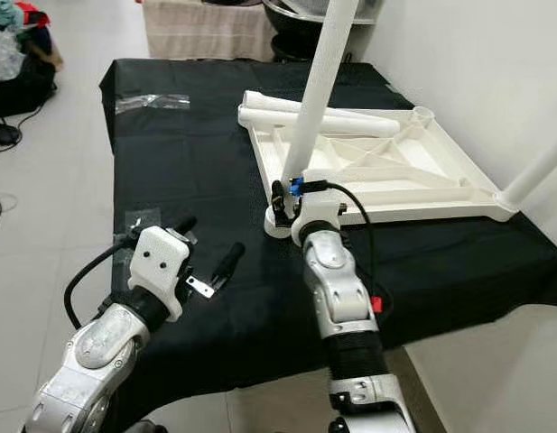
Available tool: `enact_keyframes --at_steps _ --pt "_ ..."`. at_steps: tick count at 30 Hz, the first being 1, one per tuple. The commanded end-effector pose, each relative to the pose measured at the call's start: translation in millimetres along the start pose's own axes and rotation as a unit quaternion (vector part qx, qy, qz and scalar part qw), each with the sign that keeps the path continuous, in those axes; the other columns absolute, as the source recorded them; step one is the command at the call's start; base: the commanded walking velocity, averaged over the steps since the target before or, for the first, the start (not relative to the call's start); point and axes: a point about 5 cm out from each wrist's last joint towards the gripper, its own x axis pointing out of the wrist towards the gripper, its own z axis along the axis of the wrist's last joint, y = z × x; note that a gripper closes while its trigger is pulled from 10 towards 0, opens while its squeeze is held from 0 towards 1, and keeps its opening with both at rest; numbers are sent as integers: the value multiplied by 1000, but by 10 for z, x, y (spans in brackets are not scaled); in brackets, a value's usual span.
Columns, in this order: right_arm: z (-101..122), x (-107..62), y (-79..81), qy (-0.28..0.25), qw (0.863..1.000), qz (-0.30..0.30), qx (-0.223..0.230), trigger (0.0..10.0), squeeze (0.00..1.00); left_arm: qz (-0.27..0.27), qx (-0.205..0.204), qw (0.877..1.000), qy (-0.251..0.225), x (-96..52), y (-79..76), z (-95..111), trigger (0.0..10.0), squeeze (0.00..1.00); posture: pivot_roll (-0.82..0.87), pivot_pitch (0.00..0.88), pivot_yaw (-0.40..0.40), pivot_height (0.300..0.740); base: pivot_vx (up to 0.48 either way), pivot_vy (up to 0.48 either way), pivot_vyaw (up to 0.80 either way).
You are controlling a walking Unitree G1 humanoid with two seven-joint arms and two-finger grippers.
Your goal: Building children table
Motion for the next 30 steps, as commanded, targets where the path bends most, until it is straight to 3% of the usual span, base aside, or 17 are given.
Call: enact_keyframes --at_steps 1,3,5,9,11,12,14,16,18,19,21,24,25,26,30 --pt "-146 -60 63 50 995 83 8 10000 0 -7 -5 1000 -1 -1 -22 -14 10000 0 55 92 -117 740 0 0 0" --pt "-153 -86 32 54 994 95 3 10000 0 -7 -5 1000 -1 -1 -22 -13 10000 0 55 92 -117 740 0 0 0" --pt "-273 -153 -14 123 982 145 -9 10000 0 -7 -5 1000 0 -2 -23 -15 10000 0 54 90 -116 740 0 0 0" --pt "-273 -153 -14 123 982 145 -9 10000 0 -7 -5 1000 0 -2 -23 -15 10000 0 54 90 -116 740 0 0 0" --pt "-251 -310 -17 159 956 248 8 10000 0 -7 -4 1000 0 -10 -24 -19 10000 0 59 84 -116 740 0 0 0" --pt "-251 -310 -17 159 956 248 8 10000 0 -7 -4 1000 0 -10 -24 -19 10000 0 59 84 -116 740 0 0 0" --pt "-42 -351 71 115 942 315 23 10000 0 -9 -4 1000 1 -24 -29 -25 10000 0 59 77 -112 740 0 0 0" --pt "-42 -351 71 115 942 315 23 10000 0 -9 -4 1000 1 -24 -29 -25 10000 0 59 77 -112 740 0 0 0" --pt "310 -179 229 32 947 313 65 10000 0 -8 -4 1000 3 -42 -20 -33 10000 0 65 73 -110 740 0 0 0" --pt "310 -179 229 32 947 313 65 10000 0 -8 -4 1000 3 -42 -20 -33 10000 0 65 73 -110 740 0 0 0" --pt "559 -21 391 -14 950 301 77 10000 0 -3 -1 1000 7 -64 9 -48 10000 0 71 70 -110 740 0 0 0" --pt "615 7 424 -18 949 305 73 10000 0 -1 0 1000 9 -70 18 -53 10000 0 71 70 -110 740 0 0 0" --pt "833 257 581 -45 969 235 61 10000 0 8 3 1000 10 -85 64 -60 10000 0 72 64 -112 740 0 0 0" --pt "968 352 667 -69 976 201 48 10000 0 12 4 1000 10 -89 84 -60 10000 0 72 64 -112 740 0 0 0" --pt "1188 505 857 -106 982 151 47 10000 0 19 5 1000 10 -93 112 -60 10000 0 72 67 -118 740 0 0 0"
